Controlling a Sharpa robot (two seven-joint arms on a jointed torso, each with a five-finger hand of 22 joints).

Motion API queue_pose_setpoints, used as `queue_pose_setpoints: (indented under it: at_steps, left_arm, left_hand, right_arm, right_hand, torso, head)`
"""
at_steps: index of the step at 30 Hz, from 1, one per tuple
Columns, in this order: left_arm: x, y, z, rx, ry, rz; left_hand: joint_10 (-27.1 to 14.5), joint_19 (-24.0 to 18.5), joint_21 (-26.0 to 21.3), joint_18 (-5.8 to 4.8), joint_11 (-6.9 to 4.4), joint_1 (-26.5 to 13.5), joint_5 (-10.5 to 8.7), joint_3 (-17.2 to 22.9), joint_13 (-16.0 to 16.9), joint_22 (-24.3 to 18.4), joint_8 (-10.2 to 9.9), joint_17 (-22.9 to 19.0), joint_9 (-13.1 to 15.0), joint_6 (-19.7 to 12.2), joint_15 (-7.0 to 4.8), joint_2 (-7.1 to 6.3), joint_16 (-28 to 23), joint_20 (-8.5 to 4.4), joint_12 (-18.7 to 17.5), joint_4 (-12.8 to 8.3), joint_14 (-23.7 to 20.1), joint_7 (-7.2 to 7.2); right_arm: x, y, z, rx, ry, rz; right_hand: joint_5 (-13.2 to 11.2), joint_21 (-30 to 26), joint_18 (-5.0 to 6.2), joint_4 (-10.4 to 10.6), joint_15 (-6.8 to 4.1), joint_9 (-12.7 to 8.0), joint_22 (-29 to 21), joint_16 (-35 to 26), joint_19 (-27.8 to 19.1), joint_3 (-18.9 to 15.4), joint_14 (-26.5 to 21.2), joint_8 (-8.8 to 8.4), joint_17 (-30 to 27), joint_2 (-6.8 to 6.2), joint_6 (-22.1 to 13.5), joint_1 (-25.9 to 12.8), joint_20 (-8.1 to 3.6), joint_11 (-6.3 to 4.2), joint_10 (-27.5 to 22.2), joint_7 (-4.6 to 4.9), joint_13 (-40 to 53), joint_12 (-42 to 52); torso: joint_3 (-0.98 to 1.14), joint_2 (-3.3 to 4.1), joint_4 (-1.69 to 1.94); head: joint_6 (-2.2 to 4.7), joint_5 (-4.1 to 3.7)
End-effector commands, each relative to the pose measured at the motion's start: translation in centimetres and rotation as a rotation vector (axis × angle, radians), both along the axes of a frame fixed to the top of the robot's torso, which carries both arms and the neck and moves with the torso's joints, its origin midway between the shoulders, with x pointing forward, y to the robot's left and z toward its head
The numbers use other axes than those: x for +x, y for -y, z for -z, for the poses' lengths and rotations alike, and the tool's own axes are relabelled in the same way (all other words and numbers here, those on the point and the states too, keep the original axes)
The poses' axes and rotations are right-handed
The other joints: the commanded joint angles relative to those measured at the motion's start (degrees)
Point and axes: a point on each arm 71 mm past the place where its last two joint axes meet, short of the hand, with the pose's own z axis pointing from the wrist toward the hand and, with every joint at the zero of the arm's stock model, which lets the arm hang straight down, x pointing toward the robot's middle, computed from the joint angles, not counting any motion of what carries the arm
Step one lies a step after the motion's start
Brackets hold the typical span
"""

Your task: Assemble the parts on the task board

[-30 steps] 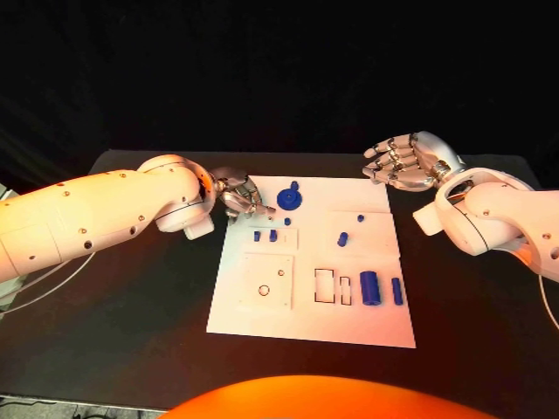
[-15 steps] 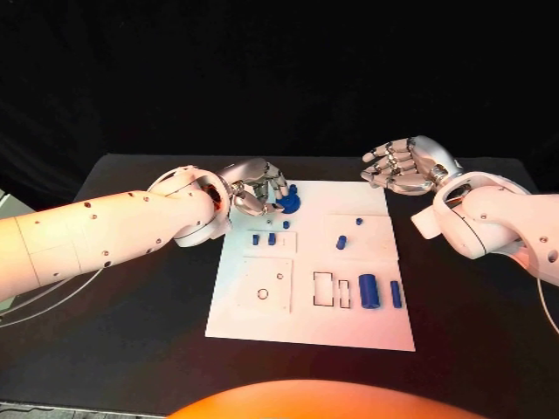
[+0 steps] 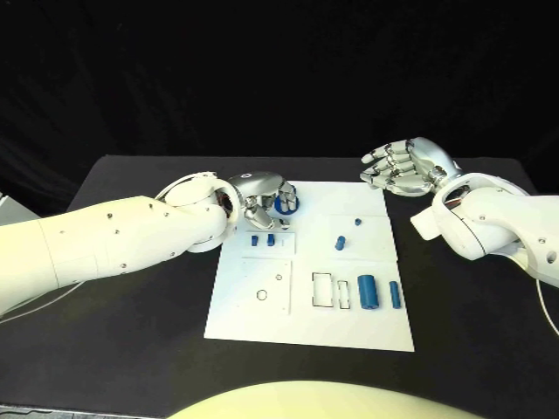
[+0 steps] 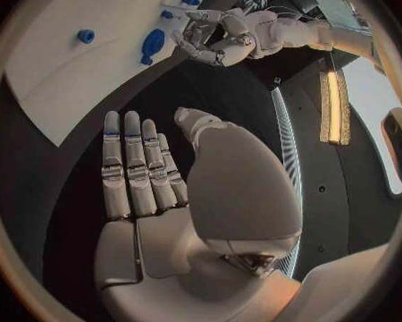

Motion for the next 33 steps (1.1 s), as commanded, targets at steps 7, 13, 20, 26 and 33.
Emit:
queue_pose_setpoints:
  at_steps: [7,13,20,26,33]
  left_arm:
    - [0.0,0.7,0.8,0.141,-0.017,0.02]
    - [0.1,0.7,1.0,0.177,-0.025,0.009]
    - [0.3,0.9,1.0,0.179,-0.012,0.0]
    - [0.4,1.3,1.0,0.169,-0.012,0.008]
    - [0.5,1.5,1.2,0.168,-0.023,0.013]
  left_hand:
    - [0.98,5.25,5.69,-0.93,-0.12,0.51,-0.06,-0.57,-0.84,6.1,-0.77,3.6,-1.37,1.7,-0.33,0.43,3.41,-0.17,-0.55,0.25,4.06,-0.13]
    - [1.48,6.87,7.57,-1.34,-0.25,0.63,-0.07,-0.53,-1.11,8.14,-1.04,4.6,-1.81,2.24,-0.46,0.49,4.36,-0.25,-0.74,0.43,5.21,-0.25]
    - [3.4,9.22,10.53,-1.92,-0.76,2.11,-0.01,1.44,-1.64,11.28,-1.34,6.31,-2.63,4.33,-0.95,1.39,5.85,-0.65,-1.05,0.05,7.2,-0.15]
    - [4.44,10.04,11.77,-2.16,-1.0,2.65,-0.03,2.96,-2.04,12.59,-1.67,6.73,-3.08,5.46,-1.2,1.68,6.35,-0.9,-1.59,-0.42,7.85,-0.28]
    - [4.95,11.04,13.07,-2.46,-1.09,2.72,-0.04,3.94,-2.33,14.07,-1.95,7.66,-3.34,6.0,-1.28,1.77,6.95,-0.98,-2.05,-0.78,8.65,-0.38]
  right_arm:
    - [-0.1,-0.3,0.0,0.001,0.006,-0.021]
    - [-0.1,-0.3,0.0,0.001,0.006,-0.02]
    - [-0.1,-0.3,0.0,0.002,0.006,-0.022]
    - [-0.1,-0.4,0.0,0.002,0.006,-0.023]
    - [-0.2,-0.4,0.0,0.002,0.005,-0.024]
  right_hand:
    - [0.33,-0.19,0.31,-0.38,0.44,-0.09,-0.1,-0.21,-0.36,-0.03,-0.08,-0.32,-0.07,-0.01,0.12,-0.52,-0.08,0.46,-0.07,1.82,-0.09,-0.22]
    - [0.33,-0.19,0.31,-0.38,0.44,-0.09,-0.1,-0.21,-0.36,-0.03,-0.08,-0.32,-0.07,-0.01,0.12,-0.52,-0.08,0.46,-0.07,1.82,-0.09,-0.22]
    - [0.34,-0.19,0.31,-0.43,0.45,-0.11,-0.26,-0.25,-0.36,-0.04,-0.07,-0.35,-0.15,0.0,0.12,-0.52,-0.07,0.47,-0.1,1.83,-0.09,-0.26]
    - [0.34,-0.19,0.31,-0.43,0.45,-0.11,-0.26,-0.25,-0.36,-0.04,-0.07,-0.35,-0.15,0.0,0.12,-0.52,-0.07,0.47,-0.1,1.83,-0.09,-0.26]
    - [0.34,-0.19,0.31,-0.43,0.45,-0.11,-0.26,-0.25,-0.36,-0.04,-0.07,-0.35,-0.15,0.0,0.12,-0.52,-0.07,0.47,-0.1,1.83,-0.09,-0.26]
  torso:
    - [0.02,0.0,0.07]
    - [0.03,0.02,0.07]
    - [0.02,0.0,0.05]
    - [0.04,-0.01,0.01]
    - [0.02,0.0,0.12]
  head:
    - [-0.08,-0.12]
    - [-0.2,-0.21]
    - [-0.26,-0.23]
    - [-0.32,-0.28]
    - [-0.43,-0.4]
